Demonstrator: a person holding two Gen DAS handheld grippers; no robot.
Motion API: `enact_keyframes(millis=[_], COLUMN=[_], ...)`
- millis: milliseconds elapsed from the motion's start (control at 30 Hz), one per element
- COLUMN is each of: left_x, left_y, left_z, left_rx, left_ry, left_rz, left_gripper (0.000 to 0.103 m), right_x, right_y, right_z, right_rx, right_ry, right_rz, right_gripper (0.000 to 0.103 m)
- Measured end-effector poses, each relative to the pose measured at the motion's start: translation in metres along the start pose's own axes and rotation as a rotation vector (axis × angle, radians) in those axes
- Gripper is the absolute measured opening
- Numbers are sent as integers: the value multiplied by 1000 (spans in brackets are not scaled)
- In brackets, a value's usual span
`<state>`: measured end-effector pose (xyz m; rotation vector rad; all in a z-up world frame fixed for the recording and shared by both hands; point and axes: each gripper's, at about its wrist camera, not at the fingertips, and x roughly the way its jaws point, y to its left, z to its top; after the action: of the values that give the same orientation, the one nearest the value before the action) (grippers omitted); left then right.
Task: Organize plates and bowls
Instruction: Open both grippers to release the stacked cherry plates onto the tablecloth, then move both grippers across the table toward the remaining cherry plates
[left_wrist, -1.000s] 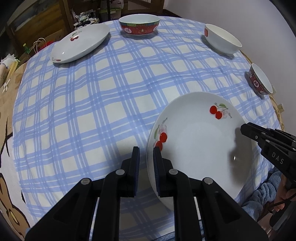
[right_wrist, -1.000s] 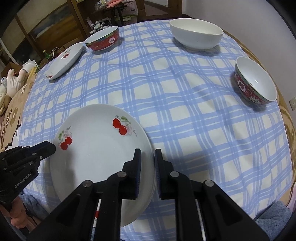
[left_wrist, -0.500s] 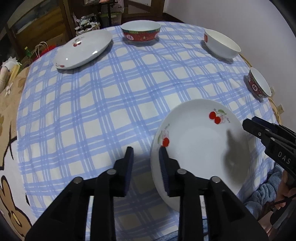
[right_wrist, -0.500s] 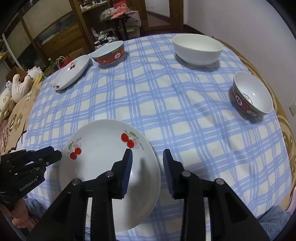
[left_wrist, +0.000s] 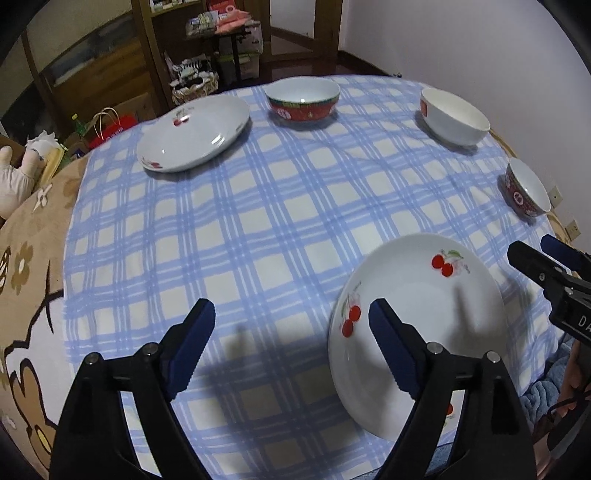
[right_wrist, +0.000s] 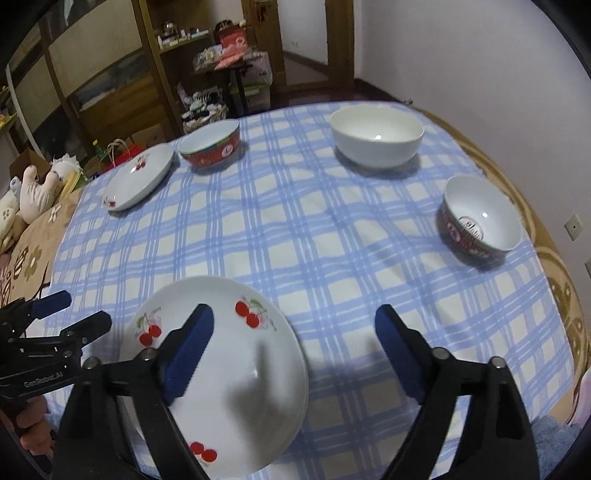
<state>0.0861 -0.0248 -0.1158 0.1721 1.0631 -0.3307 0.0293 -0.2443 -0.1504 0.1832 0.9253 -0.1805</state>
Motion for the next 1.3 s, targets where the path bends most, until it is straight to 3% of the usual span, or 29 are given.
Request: enact_keyframes(millis=[333,733,1100,1300], left_x=[-21,-39,-48,-41], left_y=[11,35,67,104], left_z=[8,18,54,87], left_rx=[15,-16,-60,-131], left_ry=[-71,-105,-106,-95], left_rz=[42,82,136,187], left_gripper=[85,85,85,85], right_x=[-13,-28,-28,-12], right_y=[-11,5,42,68], right_z=[6,22,73,111], right_rx=[59,12,-91,-129], right_ry=[-64,-125,-172,-178], right_rz=[-7,-25,-18,59], right_gripper=[95,95,95,95])
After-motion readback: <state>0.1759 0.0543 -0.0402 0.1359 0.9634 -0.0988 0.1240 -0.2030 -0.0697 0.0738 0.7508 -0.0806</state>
